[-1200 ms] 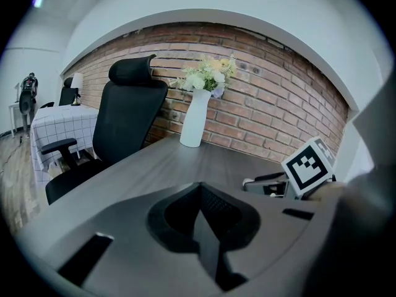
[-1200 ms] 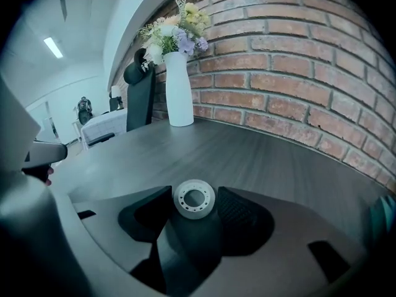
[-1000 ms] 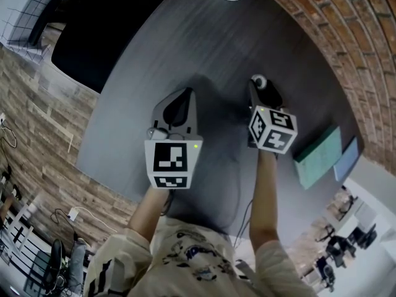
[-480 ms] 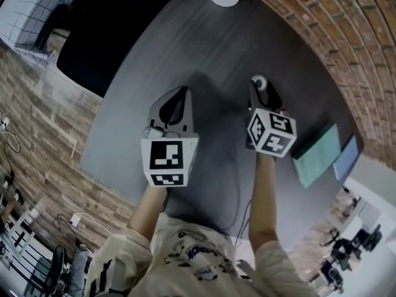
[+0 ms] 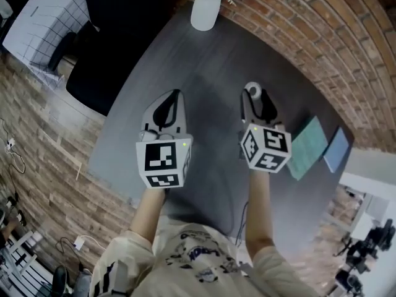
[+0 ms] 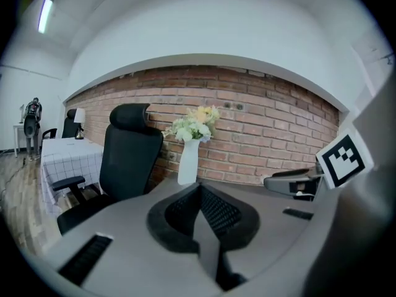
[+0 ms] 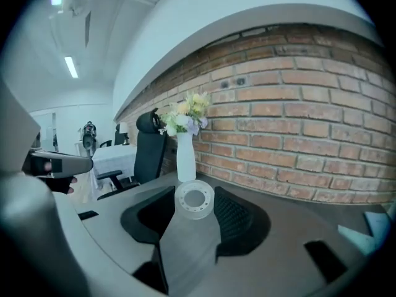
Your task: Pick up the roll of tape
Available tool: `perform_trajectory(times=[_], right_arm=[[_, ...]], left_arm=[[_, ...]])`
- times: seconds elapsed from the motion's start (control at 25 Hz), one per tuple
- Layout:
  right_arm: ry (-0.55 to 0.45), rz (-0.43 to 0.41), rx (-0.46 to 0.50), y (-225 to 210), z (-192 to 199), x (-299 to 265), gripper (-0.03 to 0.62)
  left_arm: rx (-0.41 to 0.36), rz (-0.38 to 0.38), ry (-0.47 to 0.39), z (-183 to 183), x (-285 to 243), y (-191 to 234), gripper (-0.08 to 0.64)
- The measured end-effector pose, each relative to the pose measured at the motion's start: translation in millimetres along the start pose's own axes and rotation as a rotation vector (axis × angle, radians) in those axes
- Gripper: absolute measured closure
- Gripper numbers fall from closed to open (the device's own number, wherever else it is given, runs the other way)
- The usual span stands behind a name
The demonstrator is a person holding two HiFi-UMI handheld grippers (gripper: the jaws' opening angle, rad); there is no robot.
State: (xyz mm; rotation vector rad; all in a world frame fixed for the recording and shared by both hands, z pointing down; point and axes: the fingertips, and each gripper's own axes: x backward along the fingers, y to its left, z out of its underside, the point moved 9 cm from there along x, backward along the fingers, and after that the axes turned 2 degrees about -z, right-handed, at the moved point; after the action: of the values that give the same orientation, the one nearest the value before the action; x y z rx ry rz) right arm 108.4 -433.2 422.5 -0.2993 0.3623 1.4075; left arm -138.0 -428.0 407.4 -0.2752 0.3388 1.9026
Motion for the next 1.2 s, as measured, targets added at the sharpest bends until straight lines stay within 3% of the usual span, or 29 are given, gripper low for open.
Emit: perform_trajectory(times=[0.28, 0.6, 1.2], right_arm=[[-0.162, 0.016, 0.015, 5.4, -46.6, 77.3, 0.397], [-0.269, 0.037, 0.021, 16.7, -61.2, 149.5, 0.397], [-0.364, 0.028, 0.025, 30.1, -57.3, 224.2, 0.397]], left_arm=[[-0.034, -0.011, -0.116, -47.0, 54.0, -21.7, 0.558], [-0.04, -0.01, -0.206, -68.6, 111.7, -42.1, 0.558], [-0.044, -0.005, -0.265, -68.5, 177.4, -73.2, 0.558]])
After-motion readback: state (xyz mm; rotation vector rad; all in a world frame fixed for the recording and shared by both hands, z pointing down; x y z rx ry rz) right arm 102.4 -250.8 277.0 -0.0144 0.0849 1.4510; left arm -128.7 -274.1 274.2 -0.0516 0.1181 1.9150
